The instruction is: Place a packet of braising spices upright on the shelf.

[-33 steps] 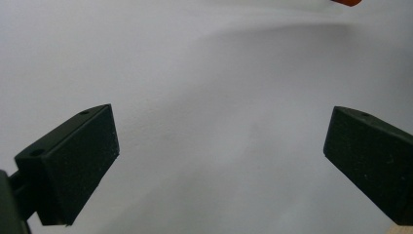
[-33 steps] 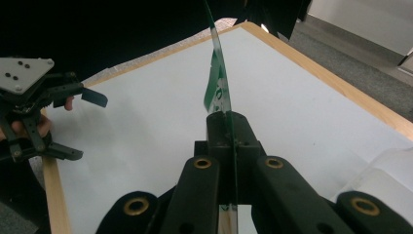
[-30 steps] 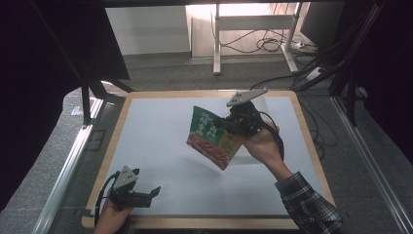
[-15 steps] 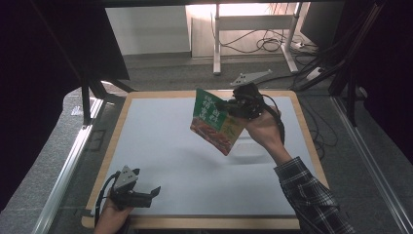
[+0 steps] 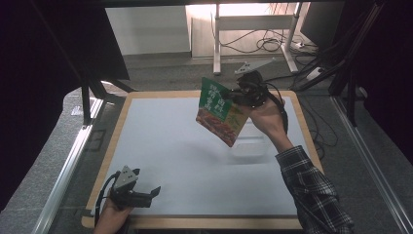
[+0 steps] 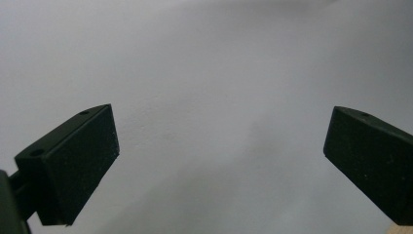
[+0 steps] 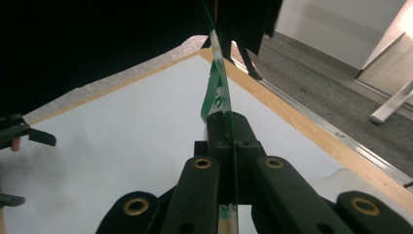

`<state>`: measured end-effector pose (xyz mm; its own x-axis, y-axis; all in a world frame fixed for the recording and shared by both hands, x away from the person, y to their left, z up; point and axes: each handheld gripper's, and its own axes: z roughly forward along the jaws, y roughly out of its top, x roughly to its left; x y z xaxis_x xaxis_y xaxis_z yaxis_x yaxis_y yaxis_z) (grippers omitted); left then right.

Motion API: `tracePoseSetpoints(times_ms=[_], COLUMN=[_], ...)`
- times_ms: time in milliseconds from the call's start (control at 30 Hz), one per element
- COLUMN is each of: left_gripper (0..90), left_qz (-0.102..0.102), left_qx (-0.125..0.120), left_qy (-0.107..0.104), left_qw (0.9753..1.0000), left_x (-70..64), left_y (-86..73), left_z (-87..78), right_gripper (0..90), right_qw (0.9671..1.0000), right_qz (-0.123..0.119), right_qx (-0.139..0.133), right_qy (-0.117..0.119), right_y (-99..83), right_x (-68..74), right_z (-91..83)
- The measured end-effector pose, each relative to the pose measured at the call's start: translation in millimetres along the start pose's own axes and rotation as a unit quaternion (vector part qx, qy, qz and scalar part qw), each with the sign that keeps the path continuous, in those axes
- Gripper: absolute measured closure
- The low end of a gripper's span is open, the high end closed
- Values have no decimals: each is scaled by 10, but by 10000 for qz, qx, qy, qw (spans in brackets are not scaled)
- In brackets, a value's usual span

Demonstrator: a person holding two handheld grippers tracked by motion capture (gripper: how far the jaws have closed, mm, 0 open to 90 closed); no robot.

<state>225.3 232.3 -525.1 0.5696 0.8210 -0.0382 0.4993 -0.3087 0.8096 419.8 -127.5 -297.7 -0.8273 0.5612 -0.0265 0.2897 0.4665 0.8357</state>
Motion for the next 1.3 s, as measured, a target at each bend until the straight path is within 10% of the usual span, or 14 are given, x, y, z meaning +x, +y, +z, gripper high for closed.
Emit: tracePoseSetpoints(times_ms=[1300], left_gripper=[0], left_qz=[-1], left_qx=[24], left_qy=[12], left_qw=[10000], left_x=[-3], left_y=[2], left_z=[1], right_gripper=[897], right_qw=[9963], right_qz=[213], right_qx=[516], right_qy=[-660], right_y=[-398], right_x=[-607], right_z=[-562])
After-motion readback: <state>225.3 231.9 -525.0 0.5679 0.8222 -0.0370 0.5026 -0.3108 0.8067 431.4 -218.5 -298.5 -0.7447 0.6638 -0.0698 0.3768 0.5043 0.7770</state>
